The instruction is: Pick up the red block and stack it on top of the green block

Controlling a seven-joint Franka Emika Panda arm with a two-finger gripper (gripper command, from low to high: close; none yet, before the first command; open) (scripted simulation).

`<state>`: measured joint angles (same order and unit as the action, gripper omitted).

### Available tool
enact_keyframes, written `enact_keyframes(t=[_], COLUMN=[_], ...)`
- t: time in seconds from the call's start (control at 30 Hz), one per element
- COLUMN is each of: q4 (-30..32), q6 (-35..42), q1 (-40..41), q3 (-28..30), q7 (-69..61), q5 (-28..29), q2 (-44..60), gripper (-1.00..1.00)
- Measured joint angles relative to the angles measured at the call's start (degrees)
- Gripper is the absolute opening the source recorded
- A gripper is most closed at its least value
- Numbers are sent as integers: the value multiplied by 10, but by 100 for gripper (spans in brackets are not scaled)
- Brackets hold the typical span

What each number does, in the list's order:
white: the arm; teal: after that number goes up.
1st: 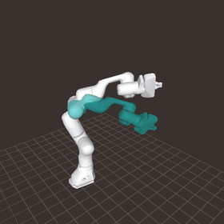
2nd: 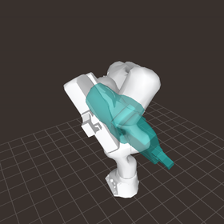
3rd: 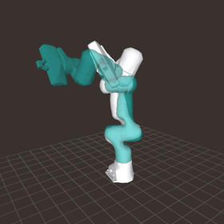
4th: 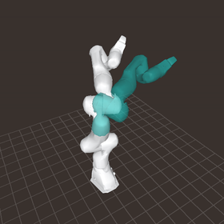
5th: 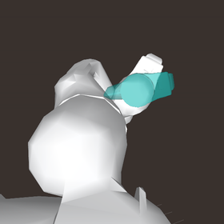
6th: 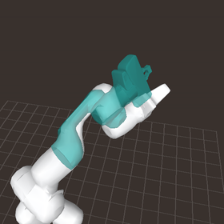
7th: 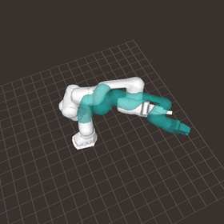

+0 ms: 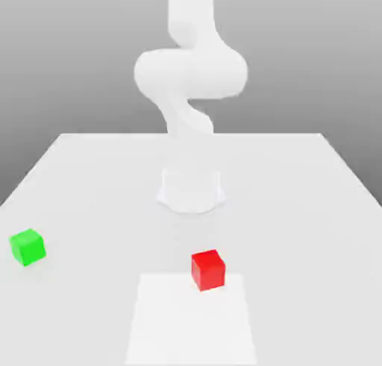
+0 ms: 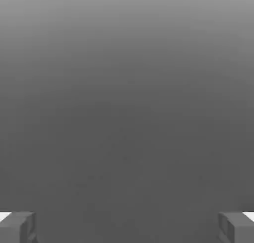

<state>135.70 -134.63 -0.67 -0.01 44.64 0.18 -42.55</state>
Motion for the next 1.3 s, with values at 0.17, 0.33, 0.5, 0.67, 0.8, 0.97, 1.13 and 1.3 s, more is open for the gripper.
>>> enact_keyframes(t=[0.17,0.33,0.5,0.67,0.8,0.97,1.13,1.3], q4=[93,188,293,333,324,324,330,344], q6=[-68,-135,-212,-345,-420,-419,-382,-294], q1=[-15,-29,-46,-55,-51,-50,-46,-45], q3=[1,2,6,6,1,1,-4,-7], q7=[-30,-64,-102,-127,-127,-126,-125,-129], q5=[3,2,2,-1,0,2,3,-3], q2=[80,161,255,423,511,511,467,365], gripper=[0,0,0,0,-100,-100,-100,-100])
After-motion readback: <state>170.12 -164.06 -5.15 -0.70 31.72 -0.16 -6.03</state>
